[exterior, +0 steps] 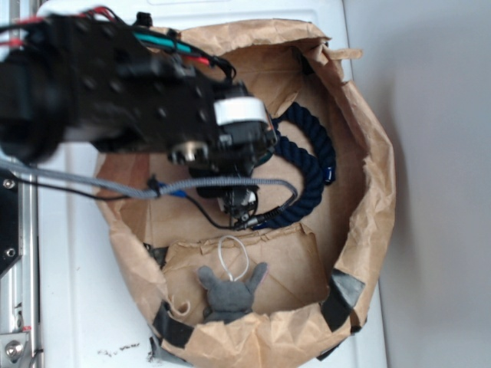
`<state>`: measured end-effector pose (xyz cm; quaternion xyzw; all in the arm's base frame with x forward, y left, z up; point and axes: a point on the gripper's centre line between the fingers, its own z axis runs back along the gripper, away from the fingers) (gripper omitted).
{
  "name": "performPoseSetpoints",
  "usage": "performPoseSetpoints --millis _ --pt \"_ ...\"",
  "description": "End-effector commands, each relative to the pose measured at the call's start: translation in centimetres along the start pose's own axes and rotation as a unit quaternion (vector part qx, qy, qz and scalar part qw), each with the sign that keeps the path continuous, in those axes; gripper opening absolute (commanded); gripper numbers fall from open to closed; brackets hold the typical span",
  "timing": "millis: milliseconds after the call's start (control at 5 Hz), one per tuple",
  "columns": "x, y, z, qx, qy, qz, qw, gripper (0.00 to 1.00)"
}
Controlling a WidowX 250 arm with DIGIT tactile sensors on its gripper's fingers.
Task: Grab the plastic pickle.
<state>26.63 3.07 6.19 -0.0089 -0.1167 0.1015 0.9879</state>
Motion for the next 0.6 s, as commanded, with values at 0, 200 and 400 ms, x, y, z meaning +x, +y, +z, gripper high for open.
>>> performPoseSetpoints --millis 0,200,400 --pt "1.7 -0.3 9.3 -0.016 -0.003 -0.078 0.997 0.0" --pt "1.9 -0.9 10.6 0.002 0.0 -0.101 0.995 0.0" --pt "1.9 -1.6 10.7 0.038 -0.011 -0.17 0.985 0.63"
